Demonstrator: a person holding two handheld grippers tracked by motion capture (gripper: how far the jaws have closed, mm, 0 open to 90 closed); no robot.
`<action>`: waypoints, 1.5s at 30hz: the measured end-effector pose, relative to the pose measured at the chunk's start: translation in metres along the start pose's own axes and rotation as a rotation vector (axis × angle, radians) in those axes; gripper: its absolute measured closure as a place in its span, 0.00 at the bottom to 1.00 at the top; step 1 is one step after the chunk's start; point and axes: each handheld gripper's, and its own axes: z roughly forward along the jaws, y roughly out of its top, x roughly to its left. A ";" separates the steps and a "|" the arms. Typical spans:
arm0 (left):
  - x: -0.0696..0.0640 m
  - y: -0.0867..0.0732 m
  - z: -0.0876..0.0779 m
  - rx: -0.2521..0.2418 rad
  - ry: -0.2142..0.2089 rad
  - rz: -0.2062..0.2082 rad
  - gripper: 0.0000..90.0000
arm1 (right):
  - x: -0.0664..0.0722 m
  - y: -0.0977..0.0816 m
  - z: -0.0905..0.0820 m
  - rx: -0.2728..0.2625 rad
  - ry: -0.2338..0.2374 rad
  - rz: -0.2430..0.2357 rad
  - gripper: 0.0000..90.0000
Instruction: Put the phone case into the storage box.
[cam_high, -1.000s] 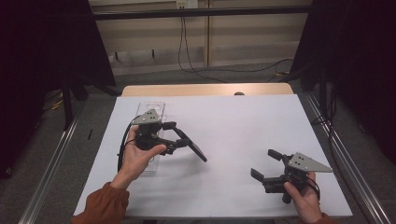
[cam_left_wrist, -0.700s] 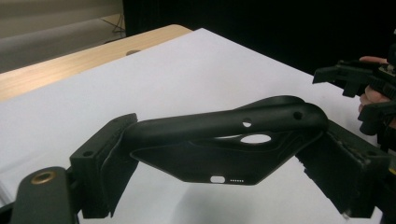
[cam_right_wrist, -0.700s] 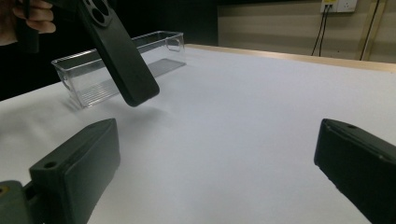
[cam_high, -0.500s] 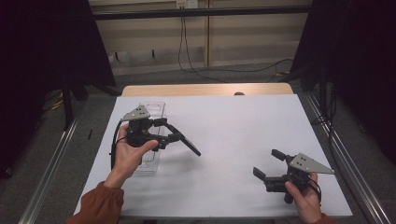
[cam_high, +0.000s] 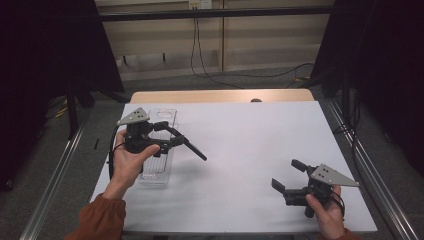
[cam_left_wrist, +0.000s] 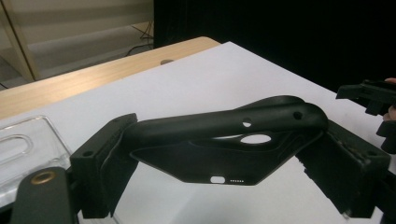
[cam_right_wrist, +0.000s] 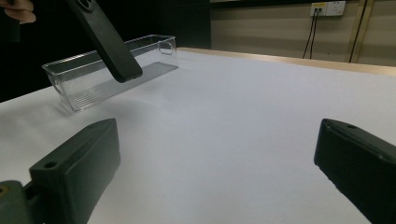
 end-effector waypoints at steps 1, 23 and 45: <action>0.000 0.000 0.000 0.000 0.000 0.000 0.16 | 0.000 0.000 0.000 0.000 0.000 0.000 0.00; 0.022 0.020 -0.025 -0.009 0.111 -0.001 0.16 | 0.000 0.000 0.000 0.009 -0.004 -0.024 0.00; 0.038 0.046 -0.032 -0.027 0.217 -0.009 0.16 | 0.000 0.000 0.001 0.013 0.002 -0.031 0.00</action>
